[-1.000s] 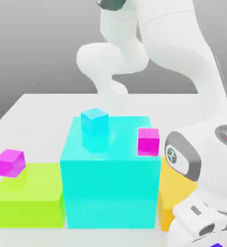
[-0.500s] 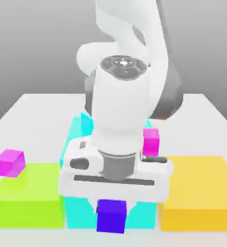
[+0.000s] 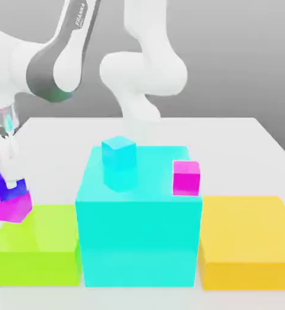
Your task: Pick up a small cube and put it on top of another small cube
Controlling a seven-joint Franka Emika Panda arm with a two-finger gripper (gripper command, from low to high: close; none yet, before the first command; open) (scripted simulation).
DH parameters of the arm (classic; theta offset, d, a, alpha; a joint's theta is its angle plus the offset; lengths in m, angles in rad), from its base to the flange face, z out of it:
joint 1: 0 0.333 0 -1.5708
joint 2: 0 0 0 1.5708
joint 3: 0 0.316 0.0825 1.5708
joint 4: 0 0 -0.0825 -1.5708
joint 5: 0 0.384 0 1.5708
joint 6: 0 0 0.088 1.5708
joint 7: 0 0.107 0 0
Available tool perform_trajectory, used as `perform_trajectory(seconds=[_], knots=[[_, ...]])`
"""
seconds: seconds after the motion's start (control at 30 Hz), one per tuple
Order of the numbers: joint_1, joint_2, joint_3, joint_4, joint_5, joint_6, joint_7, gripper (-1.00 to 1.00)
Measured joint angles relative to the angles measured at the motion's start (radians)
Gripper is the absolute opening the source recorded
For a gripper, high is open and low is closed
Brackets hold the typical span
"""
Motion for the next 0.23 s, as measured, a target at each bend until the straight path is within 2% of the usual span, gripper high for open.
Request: perform_trajectory(seconds=[0.13,0.23], knots=[[-0.002,0.006,0.000,-0.003,-0.001,0.009,0.001,1.00],[-0.009,-0.069,0.009,0.026,-0.024,-0.094,0.019,1.00]])
